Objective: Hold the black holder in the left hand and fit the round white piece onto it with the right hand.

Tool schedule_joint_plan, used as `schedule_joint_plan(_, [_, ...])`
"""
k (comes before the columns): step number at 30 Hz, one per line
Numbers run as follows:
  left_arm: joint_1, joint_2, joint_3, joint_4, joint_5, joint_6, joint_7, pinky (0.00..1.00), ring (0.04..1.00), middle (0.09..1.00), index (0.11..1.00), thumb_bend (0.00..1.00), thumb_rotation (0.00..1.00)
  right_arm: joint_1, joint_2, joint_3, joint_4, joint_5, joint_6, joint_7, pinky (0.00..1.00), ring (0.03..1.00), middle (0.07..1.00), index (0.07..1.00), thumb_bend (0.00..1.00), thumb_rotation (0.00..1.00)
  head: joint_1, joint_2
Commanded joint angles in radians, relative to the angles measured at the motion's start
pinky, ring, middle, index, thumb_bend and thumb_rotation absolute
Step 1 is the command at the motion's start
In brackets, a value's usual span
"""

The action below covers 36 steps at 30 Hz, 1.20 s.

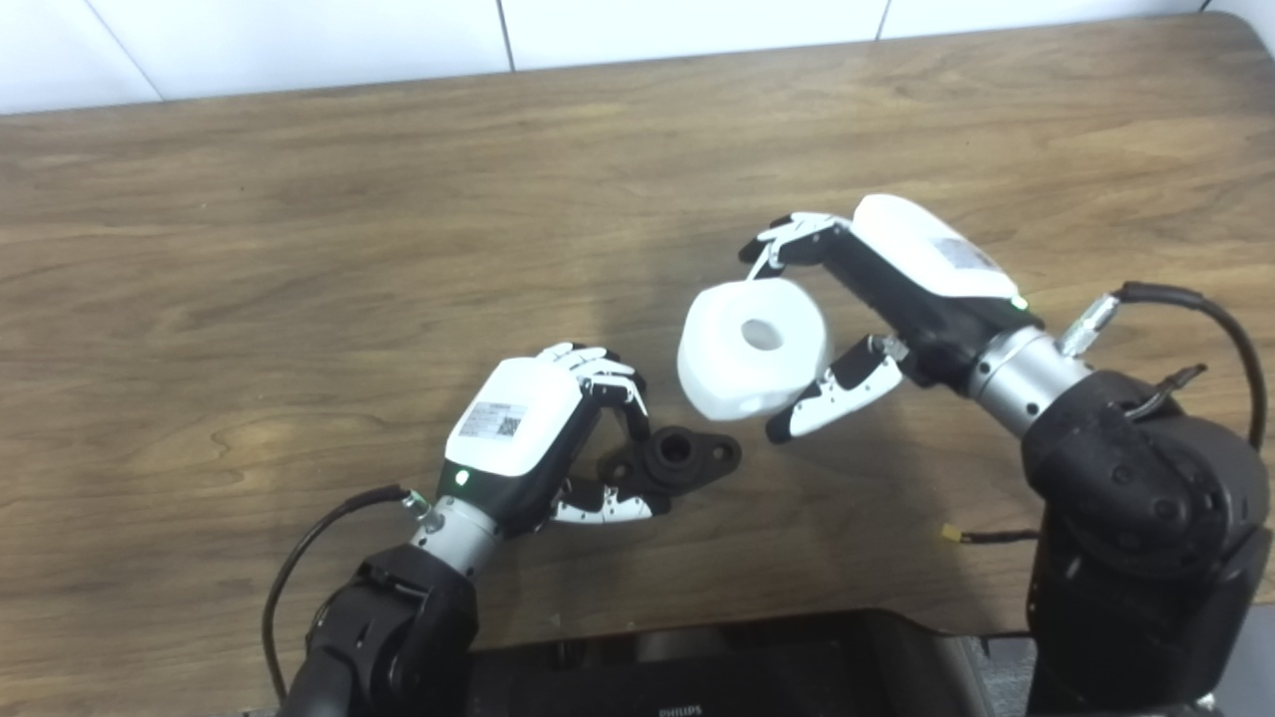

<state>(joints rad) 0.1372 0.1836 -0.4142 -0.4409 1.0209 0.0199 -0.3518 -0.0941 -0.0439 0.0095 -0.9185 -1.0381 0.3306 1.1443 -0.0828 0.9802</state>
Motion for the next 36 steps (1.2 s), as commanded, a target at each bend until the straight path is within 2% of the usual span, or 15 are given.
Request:
schedule_joint_plan(1, [-0.002,0.003,-0.001,0.008,0.026,0.023,-0.030,0.89,0.843,0.770,0.488,0.52,0.06,-0.010,0.006,0.011,-0.031,-0.003,-0.037,0.003,0.89,0.905,0.811,0.483,0.52,0.15,-0.001,0.000])
schedule_joint_plan(12, [-0.005,-0.007,0.003,0.005,0.035,0.033,-0.045,0.90,0.848,0.773,0.489,0.51,0.06,0.015,0.029,0.027,-0.031,-0.002,-0.062,-0.019,0.87,0.899,0.805,0.482,0.52,0.15,0.012,0.006])
schedule_joint_plan(21, [-0.009,-0.010,0.002,0.009,0.043,0.033,-0.046,0.89,0.843,0.771,0.489,0.52,0.06,0.035,0.052,0.038,-0.031,-0.003,-0.070,-0.021,0.89,0.906,0.808,0.482,0.52,0.15,0.019,0.010])
schedule_joint_plan(36, [-0.011,-0.023,-0.006,-0.004,0.058,0.042,-0.058,0.89,0.843,0.772,0.489,0.52,0.06,0.053,0.065,0.029,-0.031,0.009,-0.097,-0.014,0.91,0.912,0.818,0.483,0.52,0.15,0.032,0.016])
